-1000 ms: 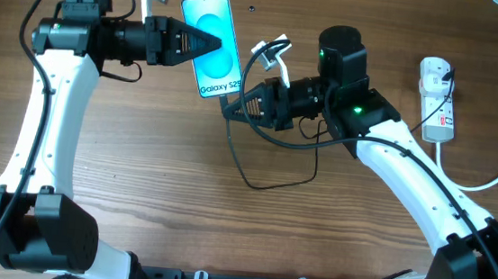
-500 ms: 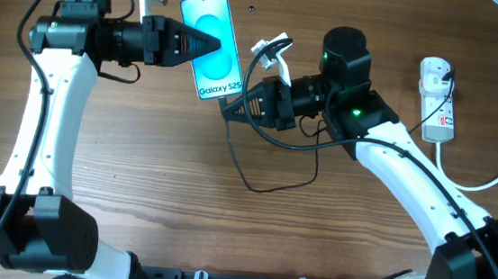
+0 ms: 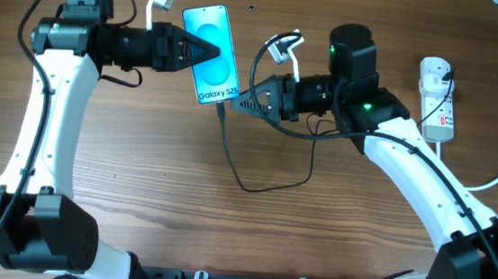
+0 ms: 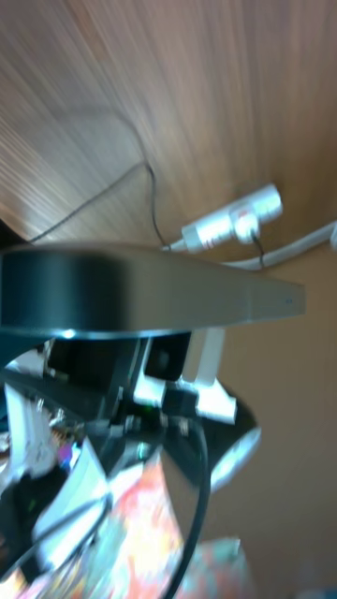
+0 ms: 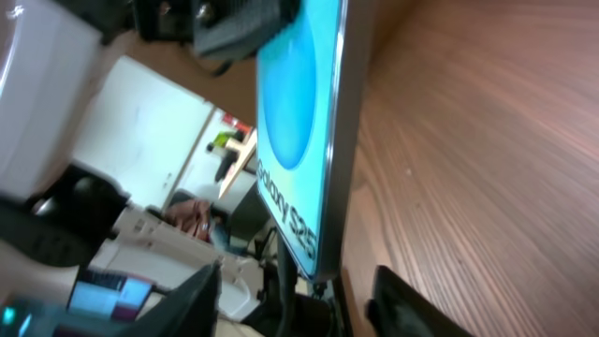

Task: Plug charger to phone and switch on socket
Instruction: 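Push the USB-C plug into the phone's port with right gripper, then lower the phone flat onto the table with left gripper and release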

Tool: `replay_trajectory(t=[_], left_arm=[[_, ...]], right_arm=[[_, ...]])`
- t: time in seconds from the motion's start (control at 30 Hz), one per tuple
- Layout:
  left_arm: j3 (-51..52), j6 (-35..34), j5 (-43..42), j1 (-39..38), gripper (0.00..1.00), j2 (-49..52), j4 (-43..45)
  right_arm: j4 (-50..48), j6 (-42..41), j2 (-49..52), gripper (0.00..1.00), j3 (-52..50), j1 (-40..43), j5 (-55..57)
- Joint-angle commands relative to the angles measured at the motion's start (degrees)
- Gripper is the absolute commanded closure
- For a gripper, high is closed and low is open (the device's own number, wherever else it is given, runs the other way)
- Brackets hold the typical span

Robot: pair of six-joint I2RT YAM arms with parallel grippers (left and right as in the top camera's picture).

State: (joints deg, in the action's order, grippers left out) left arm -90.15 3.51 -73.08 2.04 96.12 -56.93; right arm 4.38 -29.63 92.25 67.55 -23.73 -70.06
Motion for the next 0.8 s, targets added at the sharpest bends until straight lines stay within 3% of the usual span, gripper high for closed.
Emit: replay_trajectory(t=[0.0,0.07,0.17,0.43,0.6,0.77], left_arm=[[0.22,0.76,18.56,-1.09,0.96,1.14,-3.48],[0.22,0.79,24.13,-2.73,0.96,3.28,-5.31],[0.22,0.76,25.83,-4.98,0.96,9.29,-4.66],[0.22,0.37,26.84,-8.09,0.96,23.98,1.51],[0.22,-4.22,33.33,-8.81,0.96,28.26,5.35],[0.22,-5.53,34.42,-10.34,0.96,30.82,8.09]], right_arm=[[6.86,2.78,-0.72,0.37,0.94,0.35,13.40],[12.59,3.69,-0.74,0.37,0.94,0.35,22.12],[18.56,4.42,-0.74,0.37,0.94,0.35,30.91],[24.55,5.68,-0.74,0.37,0.94,0.35,37.31],[26.05,5.66,-0.74,0.35,0.94,0.35,38.80],[26.38,5.70,-0.74,0.35,0.94,0.35,38.84]])
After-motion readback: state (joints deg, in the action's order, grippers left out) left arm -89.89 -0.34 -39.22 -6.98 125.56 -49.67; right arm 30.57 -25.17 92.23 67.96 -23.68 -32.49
